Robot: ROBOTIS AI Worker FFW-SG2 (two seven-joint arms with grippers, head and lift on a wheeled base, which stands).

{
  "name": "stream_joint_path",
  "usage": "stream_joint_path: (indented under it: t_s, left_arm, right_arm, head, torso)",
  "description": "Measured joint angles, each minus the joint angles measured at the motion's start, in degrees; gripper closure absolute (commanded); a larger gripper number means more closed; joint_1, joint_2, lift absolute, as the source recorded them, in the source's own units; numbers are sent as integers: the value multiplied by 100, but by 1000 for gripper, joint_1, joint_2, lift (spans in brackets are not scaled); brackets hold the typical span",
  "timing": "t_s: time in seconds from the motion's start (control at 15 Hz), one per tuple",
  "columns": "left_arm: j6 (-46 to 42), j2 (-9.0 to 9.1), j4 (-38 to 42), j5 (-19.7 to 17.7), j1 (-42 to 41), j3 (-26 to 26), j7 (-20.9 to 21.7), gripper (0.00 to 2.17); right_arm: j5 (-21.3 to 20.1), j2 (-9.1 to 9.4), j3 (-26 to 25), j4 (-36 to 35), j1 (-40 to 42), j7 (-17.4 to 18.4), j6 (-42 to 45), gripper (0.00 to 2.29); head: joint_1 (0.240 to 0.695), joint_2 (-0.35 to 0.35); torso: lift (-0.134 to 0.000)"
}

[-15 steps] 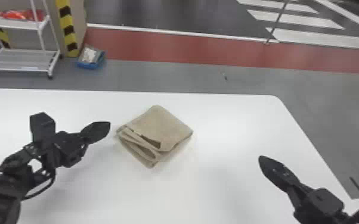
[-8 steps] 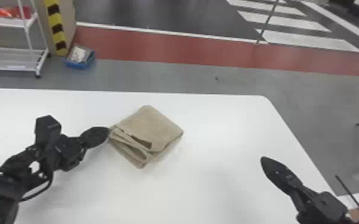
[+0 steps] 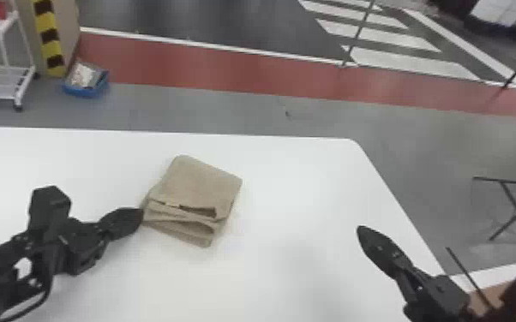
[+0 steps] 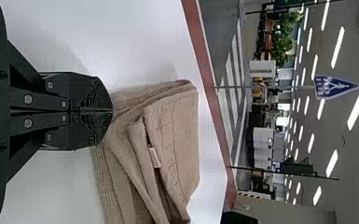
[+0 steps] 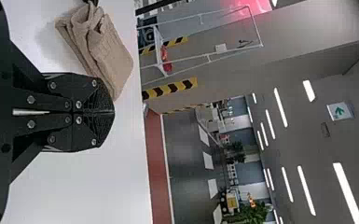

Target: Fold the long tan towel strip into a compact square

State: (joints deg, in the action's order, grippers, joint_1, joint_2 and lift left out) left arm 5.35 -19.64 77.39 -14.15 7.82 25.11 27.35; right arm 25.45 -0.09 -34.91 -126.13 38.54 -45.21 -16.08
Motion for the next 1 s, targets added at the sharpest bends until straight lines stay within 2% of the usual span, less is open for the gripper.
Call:
stream_joint_path:
  t_s: [0.4, 1.0]
  left_arm:
    - [817, -14, 1121, -37, -705, -170, 166, 2142]
    - [1399, -14, 1920, -97, -1250, -333, 236, 2142]
  right_arm:
    - [6, 0, -37, 241, -159, -69, 5, 1632]
    - [184, 0, -194, 400, -180, -154, 54, 1629]
  head:
    - [695, -350]
    - [695, -350]
  torso:
    - [-124]
    - [-124]
